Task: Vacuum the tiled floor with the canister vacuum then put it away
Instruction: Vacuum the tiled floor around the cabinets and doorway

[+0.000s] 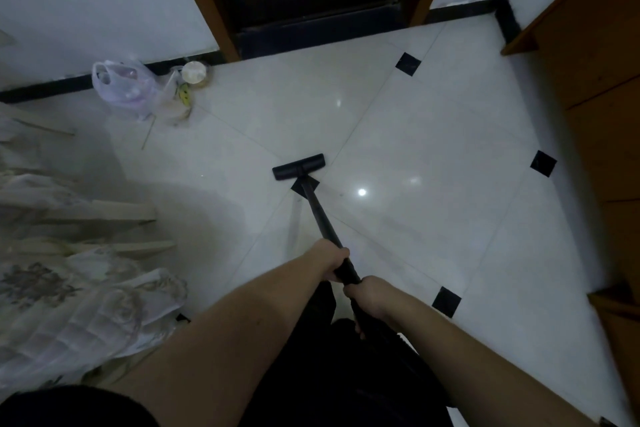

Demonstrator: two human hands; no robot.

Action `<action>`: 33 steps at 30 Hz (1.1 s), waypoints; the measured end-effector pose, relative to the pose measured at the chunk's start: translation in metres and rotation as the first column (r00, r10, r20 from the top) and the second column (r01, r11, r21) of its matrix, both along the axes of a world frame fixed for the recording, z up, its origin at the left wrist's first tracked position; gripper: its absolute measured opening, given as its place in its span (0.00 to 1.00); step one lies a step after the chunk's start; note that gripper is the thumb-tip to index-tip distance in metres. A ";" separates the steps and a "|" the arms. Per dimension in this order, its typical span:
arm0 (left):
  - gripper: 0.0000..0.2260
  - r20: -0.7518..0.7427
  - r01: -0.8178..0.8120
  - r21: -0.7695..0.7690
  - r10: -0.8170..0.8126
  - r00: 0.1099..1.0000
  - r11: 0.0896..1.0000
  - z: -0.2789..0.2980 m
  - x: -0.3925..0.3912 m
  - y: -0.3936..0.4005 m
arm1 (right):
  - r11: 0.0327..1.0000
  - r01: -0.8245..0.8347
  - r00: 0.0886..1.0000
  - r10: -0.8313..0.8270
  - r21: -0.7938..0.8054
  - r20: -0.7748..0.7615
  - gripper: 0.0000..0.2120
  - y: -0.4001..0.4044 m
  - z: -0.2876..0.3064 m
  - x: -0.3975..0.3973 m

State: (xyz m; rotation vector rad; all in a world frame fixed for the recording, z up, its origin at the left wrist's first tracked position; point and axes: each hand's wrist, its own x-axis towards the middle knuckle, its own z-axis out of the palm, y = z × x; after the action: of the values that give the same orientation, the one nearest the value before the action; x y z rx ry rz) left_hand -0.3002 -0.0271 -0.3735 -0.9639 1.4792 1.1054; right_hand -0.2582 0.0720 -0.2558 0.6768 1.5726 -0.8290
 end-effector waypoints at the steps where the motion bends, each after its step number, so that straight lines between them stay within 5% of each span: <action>1: 0.18 -0.004 0.011 -0.001 -0.011 1.000 1.000 0.000 0.008 0.002 | 1.000 -0.008 1.000 0.008 -0.004 0.006 0.11 0.003 0.002 0.007; 12: 0.15 0.005 -0.060 0.057 0.060 0.998 0.997 0.014 0.098 0.060 | 0.993 -0.100 0.994 0.102 0.067 -0.033 0.07 0.060 0.017 0.089; 33: 0.10 -0.058 0.203 -0.006 -0.203 0.977 0.979 0.046 0.144 0.140 | 0.998 0.031 0.999 -0.031 0.058 -0.009 0.11 0.135 0.034 0.149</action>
State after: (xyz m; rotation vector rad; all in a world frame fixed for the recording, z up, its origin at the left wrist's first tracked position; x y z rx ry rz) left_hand -0.1557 0.1132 -0.3272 -0.7666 1.5862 0.9917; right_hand -0.1090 0.2068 -0.2217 0.7421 1.6018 -0.8125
